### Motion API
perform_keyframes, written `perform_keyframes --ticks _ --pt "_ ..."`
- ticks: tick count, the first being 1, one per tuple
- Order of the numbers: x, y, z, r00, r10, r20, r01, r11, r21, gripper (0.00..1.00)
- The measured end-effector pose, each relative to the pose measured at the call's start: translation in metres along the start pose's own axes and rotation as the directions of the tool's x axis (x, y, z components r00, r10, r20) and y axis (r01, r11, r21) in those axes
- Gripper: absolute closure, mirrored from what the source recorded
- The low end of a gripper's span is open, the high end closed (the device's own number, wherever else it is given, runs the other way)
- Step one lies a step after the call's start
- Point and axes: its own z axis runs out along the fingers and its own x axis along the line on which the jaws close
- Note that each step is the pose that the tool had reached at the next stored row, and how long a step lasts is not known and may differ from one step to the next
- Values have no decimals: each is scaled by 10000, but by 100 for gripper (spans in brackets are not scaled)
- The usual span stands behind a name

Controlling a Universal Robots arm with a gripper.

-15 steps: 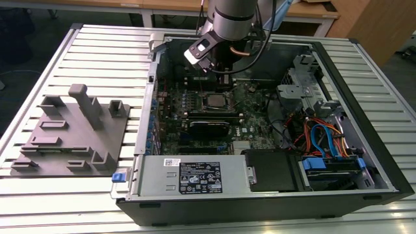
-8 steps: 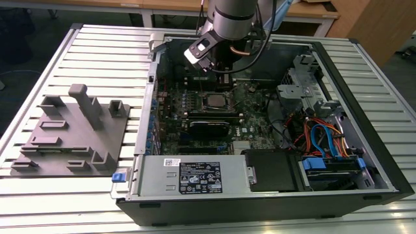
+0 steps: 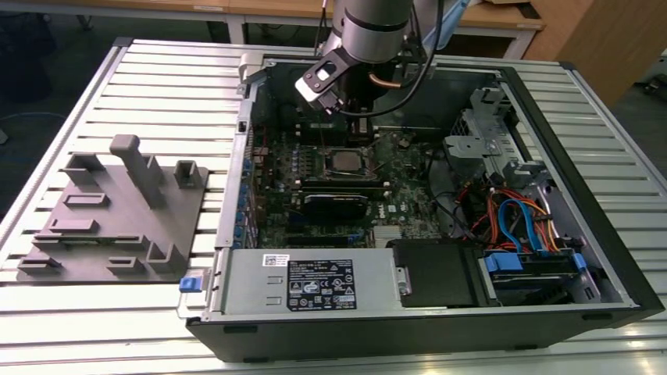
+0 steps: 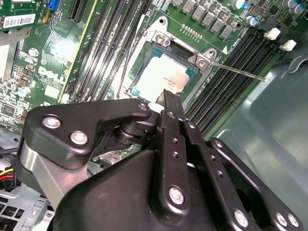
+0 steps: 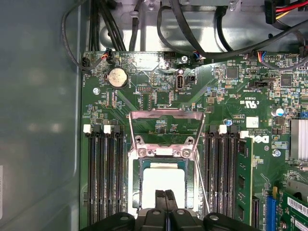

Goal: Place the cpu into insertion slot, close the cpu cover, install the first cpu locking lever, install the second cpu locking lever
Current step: 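Close the cpu cover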

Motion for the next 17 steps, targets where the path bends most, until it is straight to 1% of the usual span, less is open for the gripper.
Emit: perform_keyframes --ticks 5,13,17 --pt "0 0 -10 10000 0 2 0 10000 2 90" --pt "1 -1 -52 10000 0 0 0 10000 0 90" --pt "1 -1 -54 10000 0 0 0 10000 0 90"
